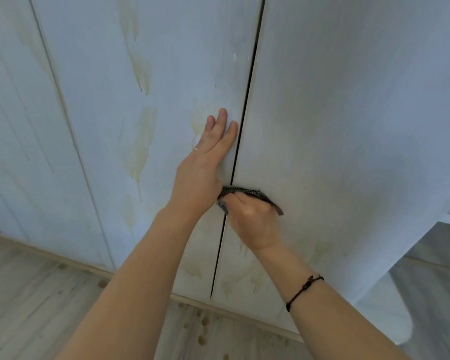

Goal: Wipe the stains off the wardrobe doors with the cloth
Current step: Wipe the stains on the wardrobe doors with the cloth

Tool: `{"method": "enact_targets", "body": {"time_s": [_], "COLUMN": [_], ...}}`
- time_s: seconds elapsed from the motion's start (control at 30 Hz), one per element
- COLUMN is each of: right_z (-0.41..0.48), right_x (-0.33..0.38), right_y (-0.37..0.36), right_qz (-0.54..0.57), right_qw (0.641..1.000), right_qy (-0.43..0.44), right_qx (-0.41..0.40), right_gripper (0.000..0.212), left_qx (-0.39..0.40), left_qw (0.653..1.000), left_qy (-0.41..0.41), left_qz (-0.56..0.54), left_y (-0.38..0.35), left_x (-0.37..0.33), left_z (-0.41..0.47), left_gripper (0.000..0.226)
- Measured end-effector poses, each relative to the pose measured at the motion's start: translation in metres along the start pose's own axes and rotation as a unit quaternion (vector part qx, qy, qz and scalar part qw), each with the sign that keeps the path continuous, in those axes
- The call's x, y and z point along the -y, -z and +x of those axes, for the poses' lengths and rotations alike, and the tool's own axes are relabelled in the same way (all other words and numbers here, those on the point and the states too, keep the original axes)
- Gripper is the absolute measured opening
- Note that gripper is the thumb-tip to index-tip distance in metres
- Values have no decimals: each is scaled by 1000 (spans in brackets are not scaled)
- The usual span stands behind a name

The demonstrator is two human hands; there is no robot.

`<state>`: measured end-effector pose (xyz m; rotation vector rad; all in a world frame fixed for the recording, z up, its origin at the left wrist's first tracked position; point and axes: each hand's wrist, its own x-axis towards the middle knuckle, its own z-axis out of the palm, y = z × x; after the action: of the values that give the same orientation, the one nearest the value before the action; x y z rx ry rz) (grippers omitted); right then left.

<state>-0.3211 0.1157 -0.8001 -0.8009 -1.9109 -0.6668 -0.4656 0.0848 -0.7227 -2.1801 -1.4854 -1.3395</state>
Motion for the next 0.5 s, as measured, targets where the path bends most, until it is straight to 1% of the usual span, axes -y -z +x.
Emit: {"method": "enact_targets", "body": {"time_s": [0.03, 0.07, 0.13, 0.17, 0.2, 0.23, 0.27, 0.3, 0.33, 0.37, 0.43, 0.47, 0.5], "right_z": [16, 38, 82, 97, 102, 100, 87, 65, 35, 3, -62, -87, -100], "right_x": [-5, -11, -27, -34, -38, -35, -28, -20, -14, -10, -8, -9, -11], "right_y": [9, 22, 46, 56, 57, 54, 45, 31, 13, -4, -31, -37, -37], "right_qz": [-27, -41, -37, -20, -14, -24, -41, -41, -25, 3, 51, 56, 48], "right_qw": [999, 993, 962, 944, 931, 933, 947, 966, 983, 994, 998, 995, 993], "right_qy": [-12, -45, -164, -213, -236, -222, -173, -108, -52, -21, -3, -9, -7], "right_qx": [-42, -102, -216, -253, -277, -284, -269, -229, -174, -105, 30, 78, 104], "right_gripper": [20, 22, 14, 9, 7, 7, 9, 12, 14, 13, 10, 10, 10], "left_qx": [0, -3, -11, -16, -19, -20, -21, -22, -24, -22, -17, -14, -13], "left_qw": [1000, 1000, 1000, 1000, 1000, 1000, 999, 999, 999, 999, 999, 998, 998], "left_qy": [-5, -9, -7, -4, -1, 3, 4, 3, 2, 3, 9, 9, 9], "left_qz": [-3, -4, 2, 7, 15, 21, 25, 26, 27, 31, 50, 59, 66], "left_y": [1, 0, -1, -3, -7, -11, -14, -16, -17, -17, -16, -17, -18], "left_x": [0, -1, -1, -2, -3, -3, -2, -1, -1, -2, -3, -4, -5], "left_z": [0, 1, -1, -3, -3, -4, -4, -4, -3, -3, -4, -4, -3], "left_gripper": [113, 112, 112, 112, 112, 112, 111, 110, 108, 108, 110, 111, 110]}}
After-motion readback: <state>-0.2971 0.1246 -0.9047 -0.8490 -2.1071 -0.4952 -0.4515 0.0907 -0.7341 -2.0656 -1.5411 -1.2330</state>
